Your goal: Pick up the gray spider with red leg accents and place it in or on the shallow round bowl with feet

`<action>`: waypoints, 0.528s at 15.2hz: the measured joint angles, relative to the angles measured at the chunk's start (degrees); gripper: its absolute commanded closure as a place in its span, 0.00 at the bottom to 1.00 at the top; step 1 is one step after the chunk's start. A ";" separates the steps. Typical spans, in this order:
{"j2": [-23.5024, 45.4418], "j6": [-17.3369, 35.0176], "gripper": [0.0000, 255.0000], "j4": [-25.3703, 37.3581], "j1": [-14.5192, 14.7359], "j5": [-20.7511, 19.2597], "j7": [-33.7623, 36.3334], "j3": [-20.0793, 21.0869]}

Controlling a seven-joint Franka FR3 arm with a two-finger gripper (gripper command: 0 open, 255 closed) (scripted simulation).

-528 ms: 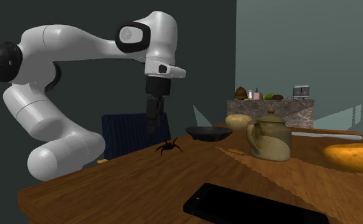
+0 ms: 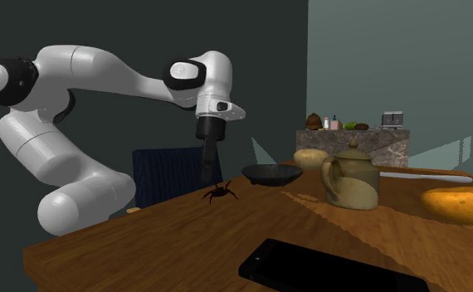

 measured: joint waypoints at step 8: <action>-0.68 3.12 0.00 -3.72 0.03 -0.42 -0.06 -0.25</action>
